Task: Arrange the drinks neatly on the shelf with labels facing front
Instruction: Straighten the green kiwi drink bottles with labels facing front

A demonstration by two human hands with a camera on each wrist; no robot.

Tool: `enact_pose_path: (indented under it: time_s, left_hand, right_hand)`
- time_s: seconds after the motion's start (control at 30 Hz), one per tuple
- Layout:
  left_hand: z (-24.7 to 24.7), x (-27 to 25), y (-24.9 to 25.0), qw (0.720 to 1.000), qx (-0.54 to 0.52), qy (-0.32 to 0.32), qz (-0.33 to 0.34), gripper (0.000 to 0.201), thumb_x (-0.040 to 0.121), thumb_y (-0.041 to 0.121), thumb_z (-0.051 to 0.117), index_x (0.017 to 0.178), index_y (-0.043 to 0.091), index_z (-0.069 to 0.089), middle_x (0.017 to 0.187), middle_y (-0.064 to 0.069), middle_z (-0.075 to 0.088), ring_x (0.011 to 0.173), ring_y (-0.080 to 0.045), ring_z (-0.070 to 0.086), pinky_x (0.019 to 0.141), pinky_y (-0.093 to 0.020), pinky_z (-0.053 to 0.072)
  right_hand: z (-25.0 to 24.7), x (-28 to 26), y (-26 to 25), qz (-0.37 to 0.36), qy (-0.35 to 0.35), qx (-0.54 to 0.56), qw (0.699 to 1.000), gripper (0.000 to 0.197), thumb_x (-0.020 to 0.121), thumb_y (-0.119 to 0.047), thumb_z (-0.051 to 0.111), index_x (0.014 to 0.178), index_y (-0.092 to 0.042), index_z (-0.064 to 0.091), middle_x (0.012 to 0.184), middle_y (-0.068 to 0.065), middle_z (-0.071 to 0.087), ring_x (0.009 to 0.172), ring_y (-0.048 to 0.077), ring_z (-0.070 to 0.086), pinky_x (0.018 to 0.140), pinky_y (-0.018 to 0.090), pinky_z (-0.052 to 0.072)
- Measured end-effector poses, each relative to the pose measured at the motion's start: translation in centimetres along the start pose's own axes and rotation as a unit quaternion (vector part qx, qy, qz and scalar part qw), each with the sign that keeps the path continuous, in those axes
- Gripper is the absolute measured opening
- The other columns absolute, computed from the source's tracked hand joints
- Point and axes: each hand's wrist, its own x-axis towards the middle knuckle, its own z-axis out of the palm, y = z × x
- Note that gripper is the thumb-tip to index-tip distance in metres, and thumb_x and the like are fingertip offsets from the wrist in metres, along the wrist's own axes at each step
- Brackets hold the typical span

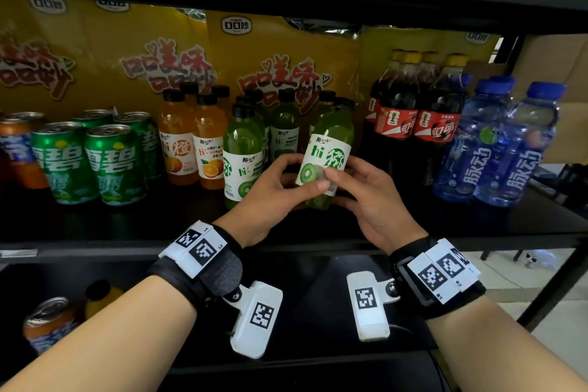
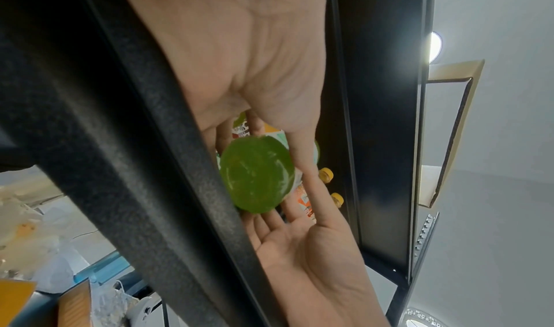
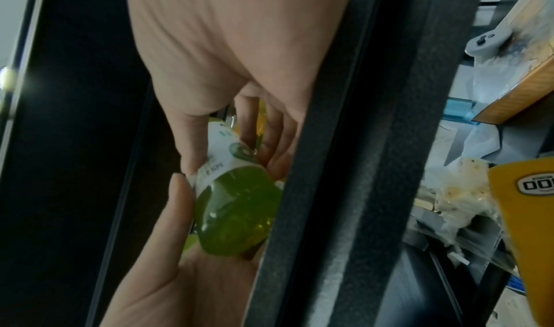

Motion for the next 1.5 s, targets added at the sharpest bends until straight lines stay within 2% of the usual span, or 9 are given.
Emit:
enact_pose_path:
  time_s: [0.1,0.2,0.4,0.6,0.7,0.8,1.17,1.33,1.5]
  left_hand:
    - [0.13,0.04,0.32,0.999,-0.006,-0.013,-0.03,0.052,0.084,0.035,0.077,0.132,0.024,0.059,0.117,-0.002,0.076,0.106,-0.016,0.074,0.085,-0.032,0.062]
    - [0.11,0.23,0.36,0.998,-0.022,-0.011,-0.054,0.029,0.099,0.02,0.063,0.128,0.021,0.065,0.114,-0.002,0.077,0.105,-0.02,0.074,0.088,-0.037,0.061]
    - [-0.05,0.11,-0.25,1.0,-0.004,-0.008,-0.021,0.043,0.089,0.015,0.078,0.127,0.024,0.061,0.117,-0.009,0.074,0.104,-0.019,0.074,0.083,-0.031,0.061]
    - [0.03,0.14,-0.31,1.0,0.011,-0.013,-0.013,0.052,0.08,0.029,0.082,0.127,0.029,0.059,0.12,-0.001,0.073,0.106,-0.014,0.073,0.082,-0.025,0.06]
    - [0.17,0.14,0.09,0.998,0.019,-0.042,-0.04,0.03,0.097,0.03,0.067,0.126,0.029,0.066,0.118,0.005,0.076,0.11,-0.012,0.072,0.093,-0.031,0.059]
    - [0.08,0.19,0.14,0.998,0.023,-0.045,-0.045,0.023,0.1,0.023,0.063,0.122,0.024,0.07,0.113,0.001,0.078,0.108,-0.016,0.073,0.093,-0.035,0.058]
    - [0.01,-0.02,-0.03,1.0,-0.016,0.011,-0.006,0.068,0.067,0.032,0.087,0.128,0.022,0.059,0.117,-0.004,0.074,0.103,-0.017,0.075,0.078,-0.031,0.061]
    - [0.03,0.23,0.39,0.996,-0.052,-0.003,-0.073,0.032,0.098,0.028,0.065,0.126,0.015,0.067,0.116,-0.008,0.076,0.107,-0.025,0.073,0.088,-0.041,0.062]
    - [0.01,0.06,0.19,0.999,-0.033,0.0,-0.036,0.037,0.092,0.022,0.072,0.127,0.013,0.065,0.112,-0.009,0.077,0.104,-0.023,0.075,0.083,-0.037,0.063]
  right_hand:
    - [-0.07,0.11,-0.06,0.002,0.015,0.01,1.0,0.038,0.088,-0.016,0.076,0.124,-0.01,0.066,0.11,0.01,0.079,0.101,0.02,0.076,0.075,0.027,0.061]
    - [-0.13,0.29,0.08,0.003,0.025,0.007,1.0,0.042,0.087,-0.016,0.077,0.126,-0.012,0.061,0.108,0.009,0.079,0.1,0.02,0.076,0.074,0.028,0.061]
    - [0.14,0.35,0.28,-0.02,0.045,-0.022,0.999,0.057,0.066,-0.033,0.085,0.118,-0.016,0.067,0.113,0.012,0.075,0.103,0.024,0.076,0.085,0.038,0.063]
    - [-0.12,0.19,0.2,-0.006,0.03,0.005,1.0,0.031,0.087,-0.017,0.076,0.116,-0.01,0.071,0.109,0.012,0.079,0.101,0.023,0.077,0.079,0.032,0.063]
    - [-0.13,0.14,0.11,-0.004,0.03,0.012,0.999,0.029,0.094,-0.015,0.07,0.122,-0.007,0.069,0.109,0.01,0.079,0.099,0.018,0.076,0.075,0.027,0.061]
    - [0.03,0.05,-0.04,-0.001,0.03,0.005,1.0,0.031,0.096,-0.015,0.068,0.125,-0.005,0.068,0.111,0.011,0.078,0.1,0.019,0.076,0.077,0.027,0.061]
    - [-0.34,-0.02,0.13,-0.017,0.014,-0.018,1.0,0.032,0.093,-0.017,0.071,0.124,-0.007,0.069,0.115,0.011,0.078,0.109,0.024,0.074,0.089,0.035,0.061]
    - [-0.25,0.1,0.13,-0.017,0.031,0.017,0.999,0.048,0.087,-0.017,0.075,0.131,-0.007,0.058,0.109,0.011,0.079,0.103,0.023,0.076,0.077,0.03,0.062]
    - [0.1,0.05,0.0,-0.019,0.029,-0.012,0.999,0.055,0.082,-0.033,0.075,0.13,-0.011,0.061,0.116,0.01,0.076,0.103,0.019,0.075,0.076,0.03,0.061]
